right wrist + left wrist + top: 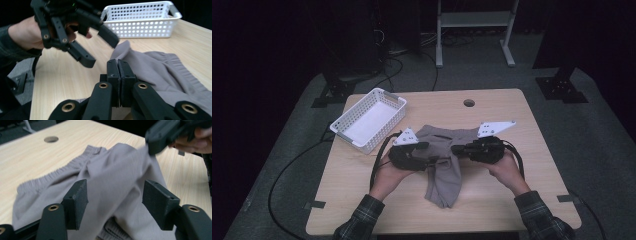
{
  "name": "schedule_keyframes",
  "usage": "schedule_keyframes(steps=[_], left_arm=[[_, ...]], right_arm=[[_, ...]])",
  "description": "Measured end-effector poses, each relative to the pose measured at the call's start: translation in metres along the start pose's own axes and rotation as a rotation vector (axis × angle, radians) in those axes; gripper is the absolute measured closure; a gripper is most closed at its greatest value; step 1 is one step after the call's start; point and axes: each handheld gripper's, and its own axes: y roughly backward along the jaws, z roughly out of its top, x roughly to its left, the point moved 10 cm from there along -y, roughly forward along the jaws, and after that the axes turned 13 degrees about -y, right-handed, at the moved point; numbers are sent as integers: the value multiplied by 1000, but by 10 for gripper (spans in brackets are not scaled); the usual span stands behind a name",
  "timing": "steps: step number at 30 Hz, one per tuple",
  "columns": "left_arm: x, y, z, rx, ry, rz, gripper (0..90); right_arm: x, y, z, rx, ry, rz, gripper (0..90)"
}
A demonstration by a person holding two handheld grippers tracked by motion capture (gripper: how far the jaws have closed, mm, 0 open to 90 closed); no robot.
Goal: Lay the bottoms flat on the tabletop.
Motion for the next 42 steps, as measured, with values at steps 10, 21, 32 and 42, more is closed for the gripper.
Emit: schedule_keyframes(steps=[10,21,32,42], left_arm=[[-11,-19,-2,24,-93,-45,574],[1,-9,-24,19,29,-105,882],[-2,-14,-32,41,45,-122,880],[10,2,-31,27,49,-80,883]], right_arm=[[15,-3,-3,15,25,70,878],[-27,9,-28,22,-13,-46,706],[-51,-23,-40,74,15,-85,664],[-67,-2,-34,17,-54,-157,889]])
